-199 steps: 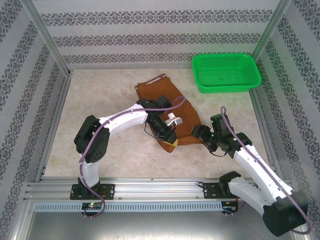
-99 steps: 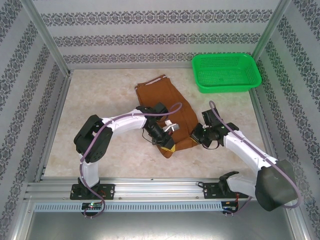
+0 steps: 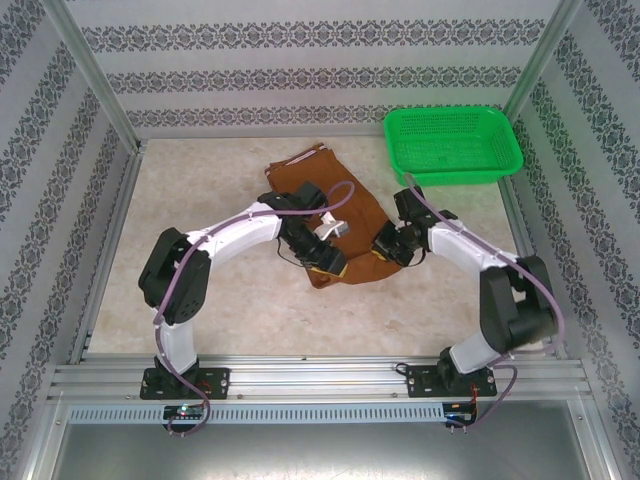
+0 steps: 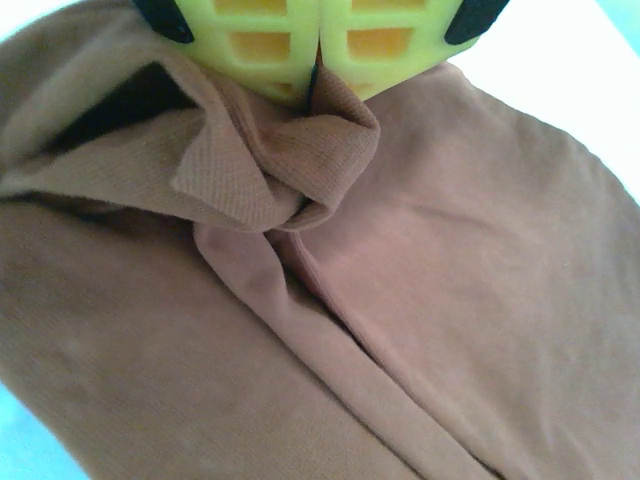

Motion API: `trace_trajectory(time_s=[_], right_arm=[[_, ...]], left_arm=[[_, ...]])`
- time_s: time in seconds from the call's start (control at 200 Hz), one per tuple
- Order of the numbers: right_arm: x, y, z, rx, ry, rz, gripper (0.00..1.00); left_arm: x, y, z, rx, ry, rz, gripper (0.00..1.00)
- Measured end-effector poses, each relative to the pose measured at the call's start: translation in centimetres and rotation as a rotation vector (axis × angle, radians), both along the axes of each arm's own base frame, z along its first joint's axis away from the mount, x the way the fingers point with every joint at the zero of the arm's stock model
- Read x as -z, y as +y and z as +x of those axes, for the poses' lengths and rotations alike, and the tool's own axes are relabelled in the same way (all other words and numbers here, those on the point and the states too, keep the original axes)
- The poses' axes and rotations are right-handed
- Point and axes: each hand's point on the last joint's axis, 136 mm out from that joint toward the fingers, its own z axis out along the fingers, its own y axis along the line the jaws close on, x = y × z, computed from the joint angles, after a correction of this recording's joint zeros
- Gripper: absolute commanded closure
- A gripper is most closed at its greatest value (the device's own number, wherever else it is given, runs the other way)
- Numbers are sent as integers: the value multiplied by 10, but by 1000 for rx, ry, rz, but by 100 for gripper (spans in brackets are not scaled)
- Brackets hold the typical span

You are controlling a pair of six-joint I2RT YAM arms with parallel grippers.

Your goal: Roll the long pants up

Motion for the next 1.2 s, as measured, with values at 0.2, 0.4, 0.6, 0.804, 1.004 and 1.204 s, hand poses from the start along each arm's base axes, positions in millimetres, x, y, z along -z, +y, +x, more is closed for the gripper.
trace_trajectory(time_s=[0.2, 0.4, 0.6, 0.804, 1.004, 1.204], right_arm=[[32, 7, 15, -21, 71, 4, 100], [37, 14, 29, -27, 76, 50, 100], [35, 18, 33, -32, 57, 68, 100], [37, 19, 34, -33, 44, 80, 100], [37, 20, 35, -36, 34, 88, 100], [37, 20, 36, -37, 32, 90, 100]], left_arm=[[-41, 22, 3, -32, -236, 38, 54], [-49, 13, -14, 44, -331, 5, 57], [32, -10, -16, 148, -255, 110, 62], [42, -30, 13, 139, -277, 126, 60], [-23, -63, 46, 114, -419, 2, 59], [-23, -71, 53, 118, -422, -7, 60]])
